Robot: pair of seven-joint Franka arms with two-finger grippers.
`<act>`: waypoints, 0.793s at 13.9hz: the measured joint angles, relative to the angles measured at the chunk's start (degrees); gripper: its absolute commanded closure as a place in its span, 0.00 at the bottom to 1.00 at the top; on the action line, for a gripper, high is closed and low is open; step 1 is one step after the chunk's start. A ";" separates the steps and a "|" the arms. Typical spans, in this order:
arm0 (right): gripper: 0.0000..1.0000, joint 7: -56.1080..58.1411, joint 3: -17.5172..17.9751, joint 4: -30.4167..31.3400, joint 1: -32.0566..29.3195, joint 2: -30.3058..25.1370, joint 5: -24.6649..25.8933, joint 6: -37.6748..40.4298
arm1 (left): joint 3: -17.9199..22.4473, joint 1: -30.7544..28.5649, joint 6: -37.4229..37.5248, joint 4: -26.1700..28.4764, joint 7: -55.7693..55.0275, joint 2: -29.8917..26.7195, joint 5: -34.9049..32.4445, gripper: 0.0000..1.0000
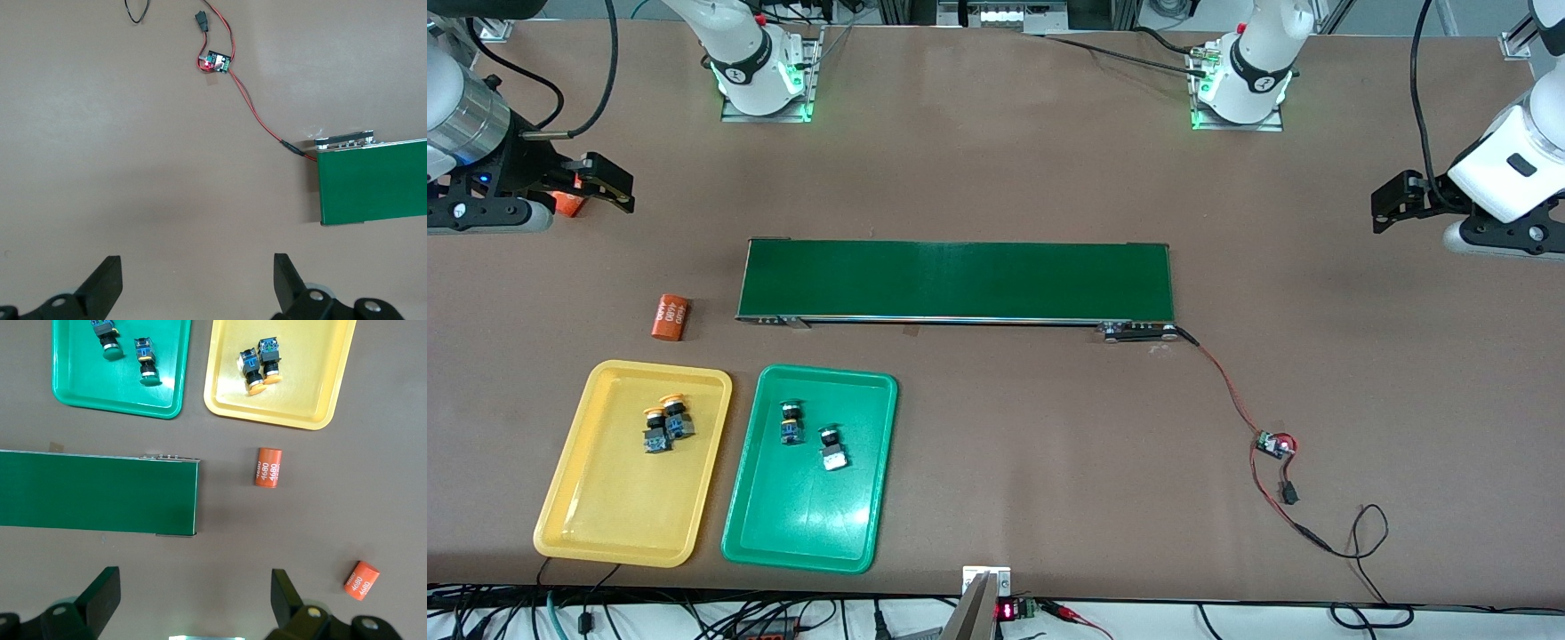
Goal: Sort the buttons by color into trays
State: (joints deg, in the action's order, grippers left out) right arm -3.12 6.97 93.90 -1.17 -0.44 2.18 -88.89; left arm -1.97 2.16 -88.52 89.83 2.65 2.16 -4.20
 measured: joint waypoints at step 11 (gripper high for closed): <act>0.00 -1.44 0.00 0.00 0.00 0.86 -2.30 -1.75 | -0.09 0.05 0.37 0.00 0.00 0.00 0.00 0.00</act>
State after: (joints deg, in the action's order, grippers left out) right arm -4.57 6.97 93.89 -1.17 0.42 -0.12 -90.64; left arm -2.05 2.21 -88.14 89.83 2.65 2.16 -4.20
